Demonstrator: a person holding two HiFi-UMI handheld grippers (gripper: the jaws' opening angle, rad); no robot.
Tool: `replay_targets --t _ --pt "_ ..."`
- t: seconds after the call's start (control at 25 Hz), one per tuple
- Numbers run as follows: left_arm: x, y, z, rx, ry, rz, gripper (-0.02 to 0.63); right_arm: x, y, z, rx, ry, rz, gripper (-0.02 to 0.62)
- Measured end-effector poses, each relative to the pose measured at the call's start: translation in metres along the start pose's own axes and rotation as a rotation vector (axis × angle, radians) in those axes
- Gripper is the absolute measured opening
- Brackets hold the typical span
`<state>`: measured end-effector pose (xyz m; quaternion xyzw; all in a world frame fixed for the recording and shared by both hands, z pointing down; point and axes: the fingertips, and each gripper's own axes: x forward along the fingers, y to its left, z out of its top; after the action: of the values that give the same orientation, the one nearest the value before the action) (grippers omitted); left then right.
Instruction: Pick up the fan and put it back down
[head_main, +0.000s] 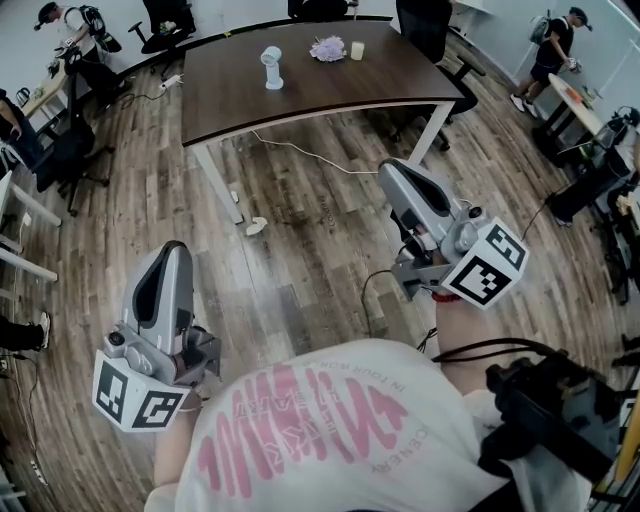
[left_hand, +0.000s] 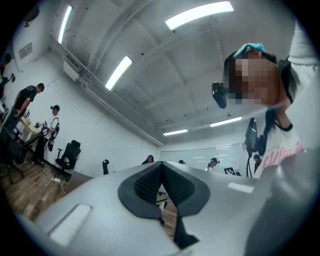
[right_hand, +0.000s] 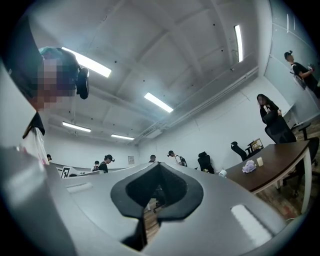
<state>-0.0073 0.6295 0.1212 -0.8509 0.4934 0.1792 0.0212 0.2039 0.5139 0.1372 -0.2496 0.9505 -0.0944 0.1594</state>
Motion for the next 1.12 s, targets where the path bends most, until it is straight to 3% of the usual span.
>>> replay_targets --t 0.12,0.24,0.4,0.68,1.12 --pt "0.002 0.003 0.005 0.093 -0.013 -0.026 0.014 0.006 -0.004 -0.005 -0.012 0.015 -0.022 0.006" --pt "0.008 0.013 0.003 0.126 -0.003 0.001 0.014 0.006 -0.014 -0.001 -0.025 0.026 -0.058 0.006" --pt "0.022 0.025 -0.012 0.112 0.019 -0.008 0.014 0.007 -0.035 0.001 -0.021 0.020 -0.098 0.006" --pt "0.066 0.064 -0.024 0.037 -0.014 -0.009 0.014 0.041 -0.086 -0.004 -0.008 0.034 -0.090 0.006" --pt "0.158 0.116 -0.035 0.110 -0.009 0.015 0.014 0.115 -0.171 -0.003 0.047 0.055 -0.004 0.006"
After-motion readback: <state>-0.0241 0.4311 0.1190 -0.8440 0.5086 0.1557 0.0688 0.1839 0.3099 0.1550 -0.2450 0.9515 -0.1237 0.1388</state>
